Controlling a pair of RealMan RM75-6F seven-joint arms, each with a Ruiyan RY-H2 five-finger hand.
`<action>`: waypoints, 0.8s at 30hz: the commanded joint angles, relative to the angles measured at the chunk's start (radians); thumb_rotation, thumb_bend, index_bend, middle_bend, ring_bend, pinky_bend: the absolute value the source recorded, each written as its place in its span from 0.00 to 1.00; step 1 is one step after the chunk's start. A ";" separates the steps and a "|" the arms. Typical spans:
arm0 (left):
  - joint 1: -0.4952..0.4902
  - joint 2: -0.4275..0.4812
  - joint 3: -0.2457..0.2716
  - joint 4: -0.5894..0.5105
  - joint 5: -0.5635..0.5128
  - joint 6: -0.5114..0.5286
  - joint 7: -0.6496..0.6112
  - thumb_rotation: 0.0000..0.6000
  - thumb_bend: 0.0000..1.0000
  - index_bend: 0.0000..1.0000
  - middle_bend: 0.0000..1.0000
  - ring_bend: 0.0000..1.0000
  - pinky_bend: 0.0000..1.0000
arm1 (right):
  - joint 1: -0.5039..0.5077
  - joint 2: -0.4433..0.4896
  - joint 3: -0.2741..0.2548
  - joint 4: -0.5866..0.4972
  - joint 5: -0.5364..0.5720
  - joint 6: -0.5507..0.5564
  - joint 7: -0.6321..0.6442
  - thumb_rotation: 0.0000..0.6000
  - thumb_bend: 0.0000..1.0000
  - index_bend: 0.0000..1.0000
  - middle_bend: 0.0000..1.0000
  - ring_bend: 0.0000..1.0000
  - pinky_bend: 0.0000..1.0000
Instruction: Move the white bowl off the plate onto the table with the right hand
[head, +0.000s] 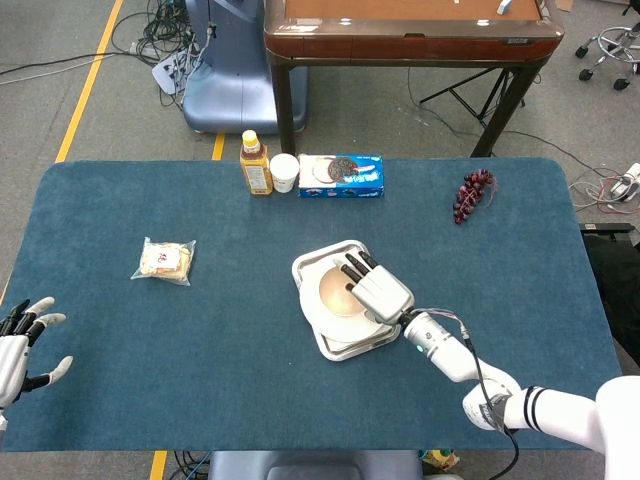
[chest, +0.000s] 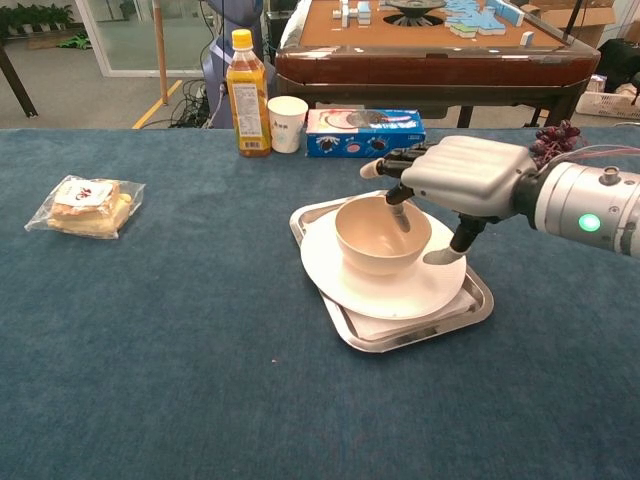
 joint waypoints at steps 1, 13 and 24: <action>0.002 0.002 0.000 -0.001 0.000 0.003 -0.002 1.00 0.23 0.29 0.15 0.04 0.15 | 0.007 -0.011 -0.005 0.008 0.001 -0.004 0.007 1.00 0.32 0.46 0.06 0.00 0.09; 0.011 0.009 -0.001 -0.005 0.007 0.018 -0.016 1.00 0.23 0.29 0.15 0.04 0.16 | 0.027 -0.030 -0.026 0.023 -0.019 -0.002 0.040 1.00 0.38 0.47 0.06 0.00 0.09; 0.010 0.011 -0.002 -0.005 0.004 0.014 -0.016 1.00 0.23 0.28 0.15 0.04 0.18 | 0.031 -0.033 -0.033 0.030 -0.015 0.006 0.047 1.00 0.42 0.56 0.06 0.00 0.09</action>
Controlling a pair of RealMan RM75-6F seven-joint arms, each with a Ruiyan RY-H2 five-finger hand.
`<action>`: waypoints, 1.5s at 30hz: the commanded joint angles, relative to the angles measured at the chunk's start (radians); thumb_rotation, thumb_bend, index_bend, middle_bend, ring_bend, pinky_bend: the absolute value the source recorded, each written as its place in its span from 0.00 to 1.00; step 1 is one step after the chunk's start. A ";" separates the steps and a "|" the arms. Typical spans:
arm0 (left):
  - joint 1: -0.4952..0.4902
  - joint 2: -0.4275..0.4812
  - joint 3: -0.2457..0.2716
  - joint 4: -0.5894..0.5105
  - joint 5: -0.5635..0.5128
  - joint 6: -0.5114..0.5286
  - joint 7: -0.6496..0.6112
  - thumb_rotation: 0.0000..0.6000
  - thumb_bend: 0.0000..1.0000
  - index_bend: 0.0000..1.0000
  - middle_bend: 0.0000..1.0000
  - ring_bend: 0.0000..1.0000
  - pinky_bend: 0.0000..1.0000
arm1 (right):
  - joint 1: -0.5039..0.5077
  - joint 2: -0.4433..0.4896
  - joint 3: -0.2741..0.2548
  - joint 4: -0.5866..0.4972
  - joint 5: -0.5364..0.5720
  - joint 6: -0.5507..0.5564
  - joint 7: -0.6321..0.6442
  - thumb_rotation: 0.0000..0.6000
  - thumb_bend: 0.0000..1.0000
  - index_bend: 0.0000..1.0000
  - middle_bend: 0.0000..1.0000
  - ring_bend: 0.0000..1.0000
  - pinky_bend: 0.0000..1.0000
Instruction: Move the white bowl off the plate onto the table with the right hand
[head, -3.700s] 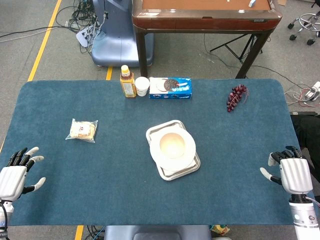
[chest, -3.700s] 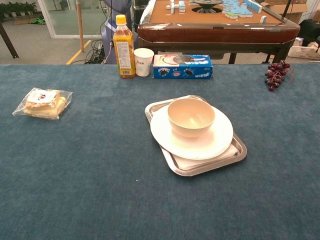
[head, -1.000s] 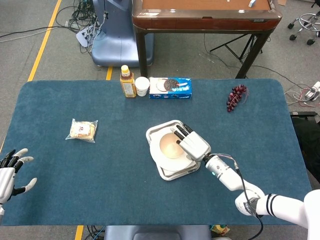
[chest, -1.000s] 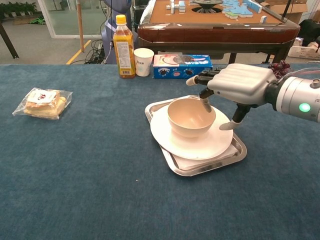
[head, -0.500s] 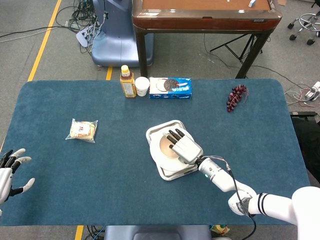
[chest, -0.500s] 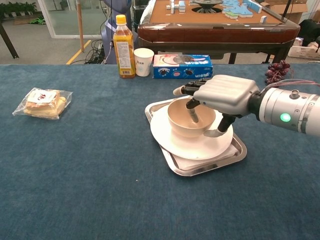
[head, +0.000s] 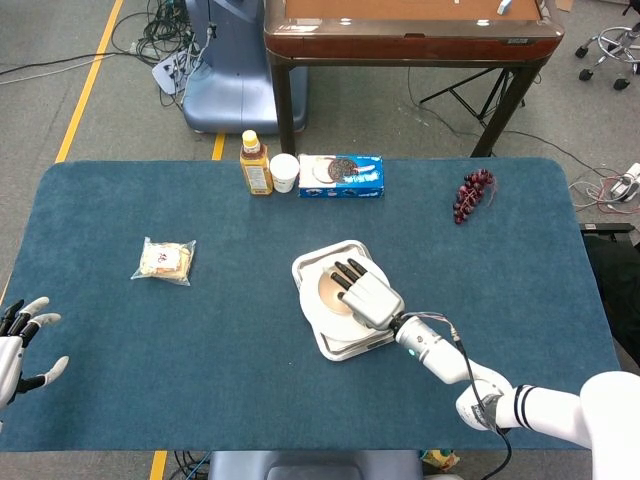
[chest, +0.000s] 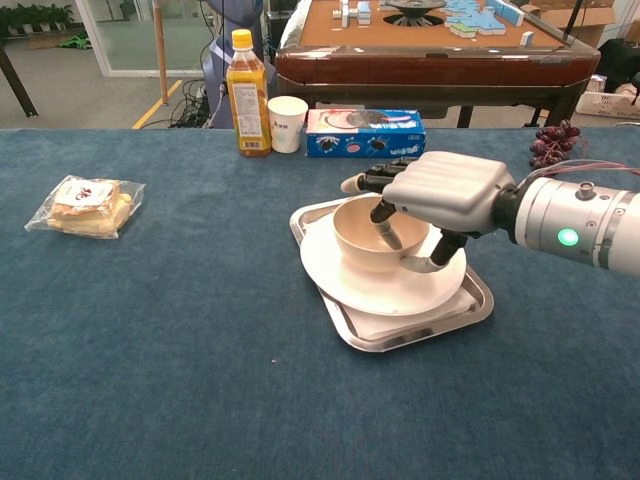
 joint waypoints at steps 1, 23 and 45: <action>-0.001 0.001 -0.001 0.000 -0.001 -0.002 0.000 1.00 0.23 0.28 0.15 0.04 0.18 | 0.000 0.000 -0.001 0.000 0.002 0.000 0.002 1.00 0.42 0.57 0.06 0.00 0.09; 0.001 0.004 -0.003 -0.003 -0.006 -0.003 0.001 1.00 0.23 0.28 0.15 0.04 0.20 | 0.003 0.018 -0.007 -0.027 0.011 0.021 -0.022 1.00 0.43 0.66 0.06 0.00 0.09; 0.000 -0.012 -0.006 -0.003 -0.009 0.001 0.043 1.00 0.23 0.30 0.15 0.05 0.22 | -0.076 0.284 -0.006 -0.321 0.169 0.074 -0.130 1.00 0.43 0.68 0.07 0.00 0.09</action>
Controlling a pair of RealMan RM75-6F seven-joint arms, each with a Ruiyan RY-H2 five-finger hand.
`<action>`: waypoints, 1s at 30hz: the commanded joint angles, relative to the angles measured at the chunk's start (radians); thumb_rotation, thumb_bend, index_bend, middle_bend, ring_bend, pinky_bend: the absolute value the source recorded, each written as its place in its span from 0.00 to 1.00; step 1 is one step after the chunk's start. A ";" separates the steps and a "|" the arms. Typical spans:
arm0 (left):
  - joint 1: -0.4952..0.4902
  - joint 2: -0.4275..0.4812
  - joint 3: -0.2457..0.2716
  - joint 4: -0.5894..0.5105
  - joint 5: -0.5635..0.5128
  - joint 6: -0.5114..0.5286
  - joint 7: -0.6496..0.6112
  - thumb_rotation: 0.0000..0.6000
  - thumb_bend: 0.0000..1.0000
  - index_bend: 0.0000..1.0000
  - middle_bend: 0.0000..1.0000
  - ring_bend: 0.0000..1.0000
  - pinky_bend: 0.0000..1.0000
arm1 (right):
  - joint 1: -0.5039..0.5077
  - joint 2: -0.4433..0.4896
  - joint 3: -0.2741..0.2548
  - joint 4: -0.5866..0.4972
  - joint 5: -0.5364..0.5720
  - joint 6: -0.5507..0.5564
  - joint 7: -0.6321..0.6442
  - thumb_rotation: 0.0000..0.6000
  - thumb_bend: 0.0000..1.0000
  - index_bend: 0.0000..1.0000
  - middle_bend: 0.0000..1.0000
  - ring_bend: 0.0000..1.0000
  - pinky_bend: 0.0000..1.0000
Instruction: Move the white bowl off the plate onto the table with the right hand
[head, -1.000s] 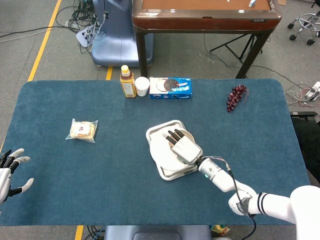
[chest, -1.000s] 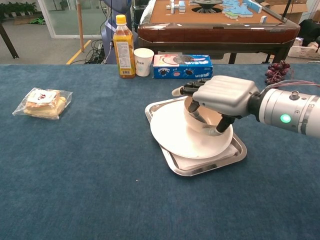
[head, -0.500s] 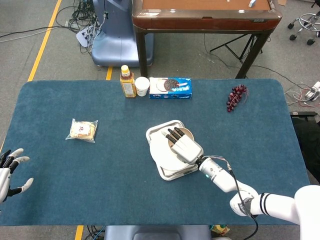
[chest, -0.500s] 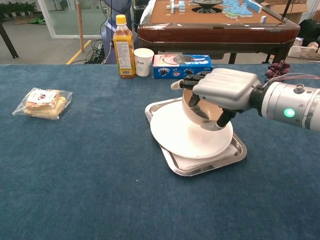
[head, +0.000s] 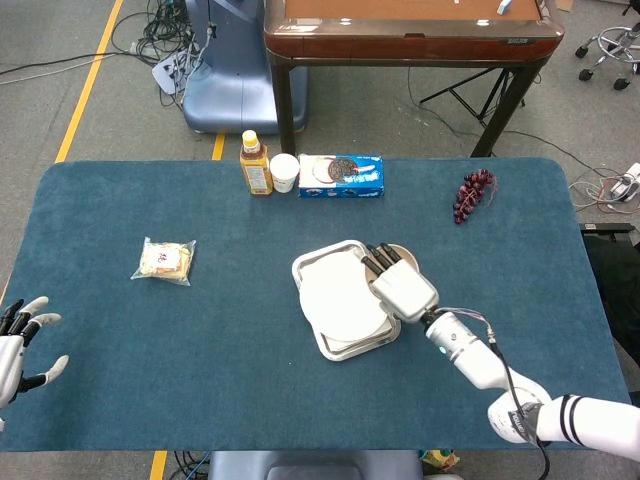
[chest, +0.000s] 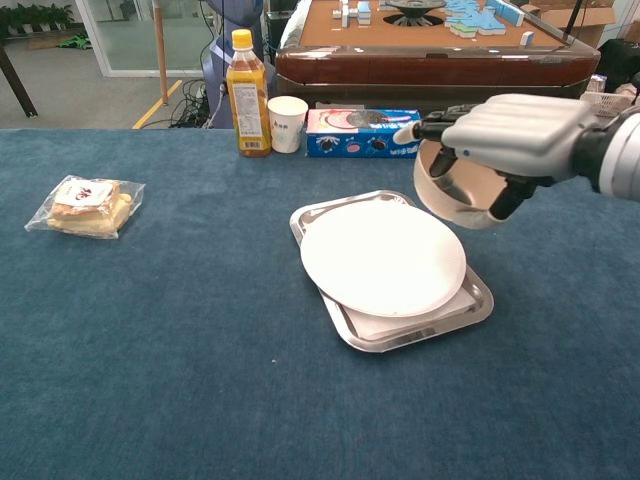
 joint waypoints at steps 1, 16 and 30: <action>0.000 -0.002 0.002 0.000 0.003 0.001 0.005 1.00 0.23 0.30 0.15 0.05 0.22 | -0.026 0.046 -0.014 -0.040 0.029 0.011 0.002 1.00 0.43 0.68 0.07 0.00 0.09; -0.007 -0.010 0.004 -0.005 -0.002 -0.015 0.031 1.00 0.23 0.32 0.15 0.05 0.24 | -0.109 0.029 -0.069 0.072 0.040 0.013 0.179 1.00 0.43 0.68 0.07 0.00 0.09; -0.003 -0.004 0.002 -0.005 -0.002 -0.008 0.012 1.00 0.23 0.32 0.16 0.06 0.26 | -0.126 -0.043 -0.070 0.202 0.015 -0.013 0.291 1.00 0.25 0.58 0.07 0.00 0.09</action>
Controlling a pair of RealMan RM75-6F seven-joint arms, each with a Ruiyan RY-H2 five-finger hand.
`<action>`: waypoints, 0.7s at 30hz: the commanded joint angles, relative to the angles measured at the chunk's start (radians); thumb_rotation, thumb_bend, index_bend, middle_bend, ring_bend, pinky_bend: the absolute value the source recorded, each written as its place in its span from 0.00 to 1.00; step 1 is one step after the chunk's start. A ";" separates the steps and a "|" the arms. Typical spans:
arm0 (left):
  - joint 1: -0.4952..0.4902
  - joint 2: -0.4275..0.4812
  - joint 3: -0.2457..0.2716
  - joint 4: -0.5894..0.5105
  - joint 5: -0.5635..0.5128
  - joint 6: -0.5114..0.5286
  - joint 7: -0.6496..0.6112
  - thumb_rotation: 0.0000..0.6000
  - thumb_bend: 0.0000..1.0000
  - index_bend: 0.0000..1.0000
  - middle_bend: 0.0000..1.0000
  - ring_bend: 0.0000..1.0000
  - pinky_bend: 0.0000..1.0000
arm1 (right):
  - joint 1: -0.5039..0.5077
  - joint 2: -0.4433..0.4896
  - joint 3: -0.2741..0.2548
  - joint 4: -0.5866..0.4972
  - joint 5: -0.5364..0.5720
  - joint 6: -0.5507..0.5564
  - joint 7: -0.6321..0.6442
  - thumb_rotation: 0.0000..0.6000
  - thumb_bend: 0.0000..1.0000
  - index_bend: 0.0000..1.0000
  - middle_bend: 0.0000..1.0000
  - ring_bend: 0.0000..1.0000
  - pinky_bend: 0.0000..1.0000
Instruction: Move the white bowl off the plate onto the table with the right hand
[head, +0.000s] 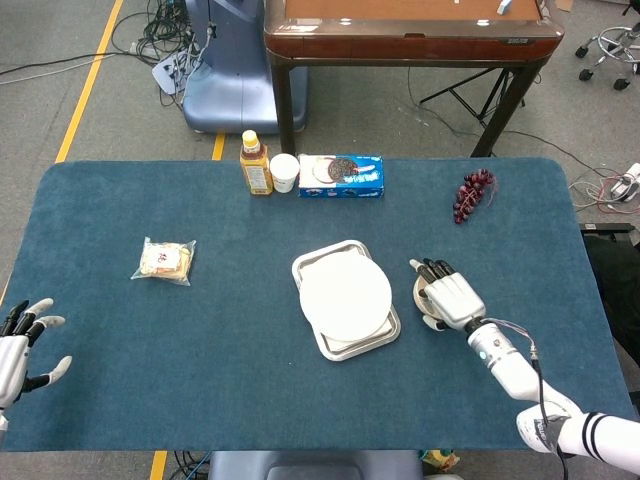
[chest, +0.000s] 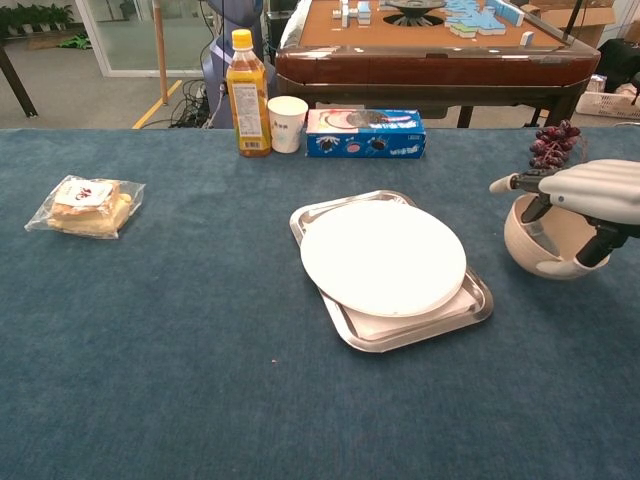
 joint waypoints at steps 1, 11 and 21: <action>0.000 0.000 0.000 0.000 0.001 0.001 -0.001 1.00 0.23 0.32 0.16 0.06 0.26 | -0.001 0.000 0.001 0.000 -0.001 0.001 -0.002 1.00 0.21 0.56 0.07 0.00 0.09; -0.001 0.000 0.000 -0.002 -0.005 -0.004 0.005 1.00 0.23 0.32 0.16 0.06 0.26 | -0.030 0.052 0.009 -0.071 -0.023 0.084 -0.076 1.00 0.08 0.49 0.06 0.00 0.09; 0.000 -0.004 0.005 0.004 0.027 0.013 -0.003 1.00 0.23 0.32 0.17 0.07 0.26 | -0.134 0.128 0.040 -0.229 0.040 0.320 -0.302 1.00 0.08 0.49 0.06 0.00 0.09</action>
